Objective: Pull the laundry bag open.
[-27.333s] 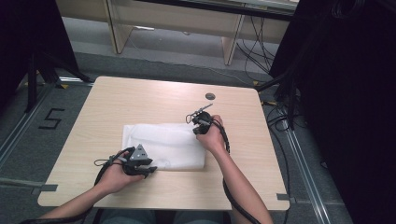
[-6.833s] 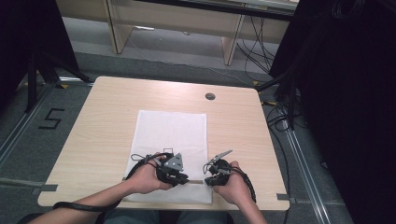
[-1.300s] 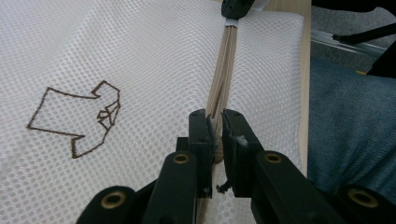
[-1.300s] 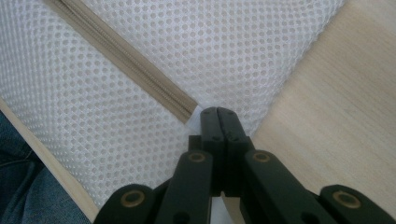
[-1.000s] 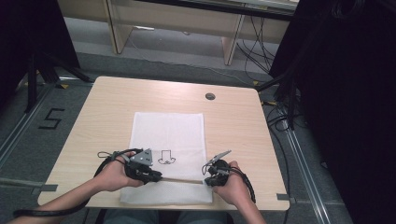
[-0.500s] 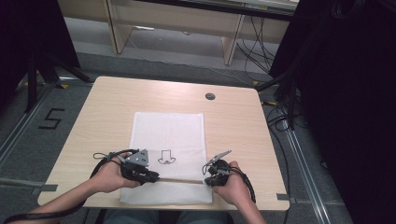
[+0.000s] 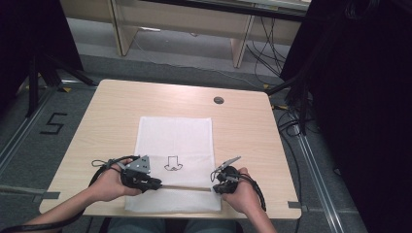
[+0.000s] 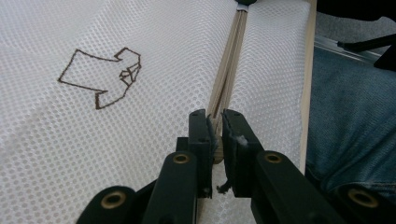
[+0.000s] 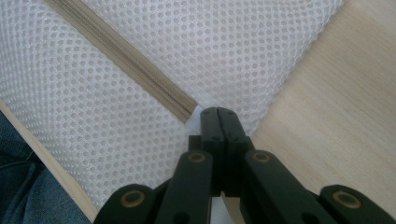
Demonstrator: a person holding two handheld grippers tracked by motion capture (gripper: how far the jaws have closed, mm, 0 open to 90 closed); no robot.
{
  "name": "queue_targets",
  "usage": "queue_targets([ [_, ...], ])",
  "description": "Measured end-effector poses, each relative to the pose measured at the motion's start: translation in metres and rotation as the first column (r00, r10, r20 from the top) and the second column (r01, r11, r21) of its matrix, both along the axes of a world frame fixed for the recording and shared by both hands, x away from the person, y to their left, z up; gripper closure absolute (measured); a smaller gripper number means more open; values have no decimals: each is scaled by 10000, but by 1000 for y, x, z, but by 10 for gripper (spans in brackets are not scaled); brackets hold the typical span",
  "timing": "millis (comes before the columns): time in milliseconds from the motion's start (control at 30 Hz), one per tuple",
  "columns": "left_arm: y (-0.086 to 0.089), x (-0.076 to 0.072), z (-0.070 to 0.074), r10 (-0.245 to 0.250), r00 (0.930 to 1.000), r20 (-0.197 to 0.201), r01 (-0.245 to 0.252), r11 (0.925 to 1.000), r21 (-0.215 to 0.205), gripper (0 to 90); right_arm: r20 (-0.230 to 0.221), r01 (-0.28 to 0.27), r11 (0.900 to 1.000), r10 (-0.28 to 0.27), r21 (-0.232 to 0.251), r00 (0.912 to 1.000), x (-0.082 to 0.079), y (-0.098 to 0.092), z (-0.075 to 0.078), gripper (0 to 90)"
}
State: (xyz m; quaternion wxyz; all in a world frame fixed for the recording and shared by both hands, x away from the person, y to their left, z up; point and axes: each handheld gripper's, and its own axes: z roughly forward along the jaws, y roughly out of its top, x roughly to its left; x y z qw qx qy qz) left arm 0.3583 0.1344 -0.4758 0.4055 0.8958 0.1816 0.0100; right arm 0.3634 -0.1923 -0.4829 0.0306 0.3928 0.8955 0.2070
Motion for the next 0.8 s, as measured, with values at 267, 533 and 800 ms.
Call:
queue_targets([
  [267, 4, -1, -1, 7, 10000, 29, -7, 10000, -86, 822, -44, 55, 10000, -54, 25, 10000, 0, 0, 0, 900],
  [533, 9, -2, -2, 237, 9996, -162, -239, 9996, -135, 822, -135, 131, 9999, -130, 91, 9998, 0, 0, 0, 900],
  [800, 13, -1, -1, 144, 9999, -14, -144, 9999, 32, 823, -76, 76, 10000, -76, 26, 9999, 0, 0, 0, 900],
])
